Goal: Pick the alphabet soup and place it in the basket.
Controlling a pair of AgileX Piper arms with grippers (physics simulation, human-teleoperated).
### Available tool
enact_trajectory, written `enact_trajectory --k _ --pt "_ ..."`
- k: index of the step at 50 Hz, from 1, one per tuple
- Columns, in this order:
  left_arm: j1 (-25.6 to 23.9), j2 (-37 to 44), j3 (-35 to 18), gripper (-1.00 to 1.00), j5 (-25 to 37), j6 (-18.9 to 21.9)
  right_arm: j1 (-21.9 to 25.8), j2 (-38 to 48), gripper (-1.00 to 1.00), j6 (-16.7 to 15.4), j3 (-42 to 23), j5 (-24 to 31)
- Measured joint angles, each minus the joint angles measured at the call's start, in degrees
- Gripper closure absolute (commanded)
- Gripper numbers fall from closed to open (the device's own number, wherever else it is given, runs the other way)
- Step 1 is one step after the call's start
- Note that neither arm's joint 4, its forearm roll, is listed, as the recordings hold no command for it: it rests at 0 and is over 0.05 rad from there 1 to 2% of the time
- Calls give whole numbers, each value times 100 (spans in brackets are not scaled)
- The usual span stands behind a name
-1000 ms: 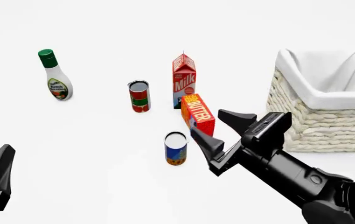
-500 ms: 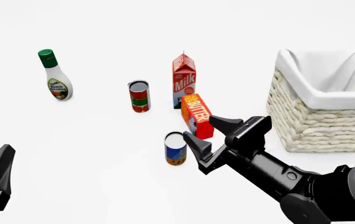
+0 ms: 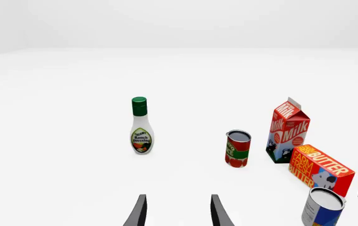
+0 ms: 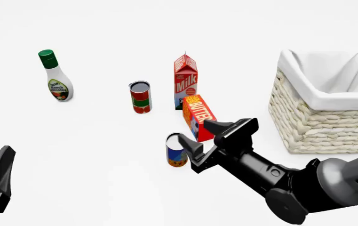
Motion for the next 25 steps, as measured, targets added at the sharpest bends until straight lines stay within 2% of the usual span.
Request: enact_trajectory --k 25 --pt "0 0 0 -100 0 0 54 728 -100 62 -435 -52"
